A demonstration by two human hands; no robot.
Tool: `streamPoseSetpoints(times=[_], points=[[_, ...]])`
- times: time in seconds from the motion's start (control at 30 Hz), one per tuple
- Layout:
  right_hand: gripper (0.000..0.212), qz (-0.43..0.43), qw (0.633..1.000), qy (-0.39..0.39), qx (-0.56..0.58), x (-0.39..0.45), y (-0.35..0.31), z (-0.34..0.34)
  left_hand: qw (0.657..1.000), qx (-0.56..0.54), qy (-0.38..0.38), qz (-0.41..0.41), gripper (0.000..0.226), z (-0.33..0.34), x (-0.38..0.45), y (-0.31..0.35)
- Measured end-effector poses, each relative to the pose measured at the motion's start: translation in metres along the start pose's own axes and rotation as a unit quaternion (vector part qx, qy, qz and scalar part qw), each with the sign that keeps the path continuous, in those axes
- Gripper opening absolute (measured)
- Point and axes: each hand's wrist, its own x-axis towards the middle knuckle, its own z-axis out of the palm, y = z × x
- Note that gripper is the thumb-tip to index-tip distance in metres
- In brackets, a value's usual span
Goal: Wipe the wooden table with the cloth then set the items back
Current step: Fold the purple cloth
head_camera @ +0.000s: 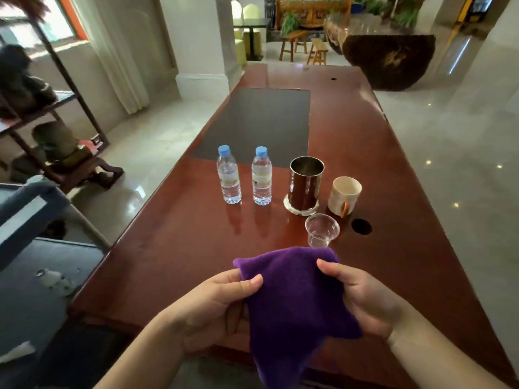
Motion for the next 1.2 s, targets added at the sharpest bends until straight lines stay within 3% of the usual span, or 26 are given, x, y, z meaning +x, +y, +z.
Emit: streamPoseSetpoints(times=[0.2, 0.37, 0.57, 0.67, 0.77, 0.97, 1.2], points=[[0.038, 0.090, 0.992, -0.084, -0.040, 0.086, 0.000, 0.081, 0.984, -0.083, 0.112, 0.112, 0.052, -0.051, -0.070, 0.003], [0.066, 0.146, 0.975, -0.146, -0.086, 0.155, 0.009, 0.167, 0.949, -0.164, 0.188, 0.193, 0.039, -0.102, -0.127, 0.013], [0.054, 0.178, 0.952, -0.175, -0.178, 0.237, 0.030, 0.271, 0.912, -0.213, 0.224, 0.271, 0.041, -0.170, -0.199, 0.021], [0.039, 0.224, 0.931, -0.217, -0.189, 0.271, 0.040, 0.318, 0.892, -0.228, 0.254, 0.297, 0.045, -0.200, -0.233, 0.024], [0.041, 0.251, 0.906, -0.268, -0.210, 0.304, 0.050, 0.358, 0.872, -0.247, 0.266, 0.329, 0.041, -0.225, -0.259, 0.028], [0.044, 0.258, 0.858, -0.352, -0.271, 0.353, 0.068, 0.429, 0.843, -0.251, 0.320, 0.353, 0.053, -0.264, -0.298, 0.033], [0.030, 0.235, 0.839, -0.366, -0.326, 0.389, 0.089, 0.494, 0.801, -0.263, 0.378, 0.383, 0.059, -0.294, -0.332, 0.038]])
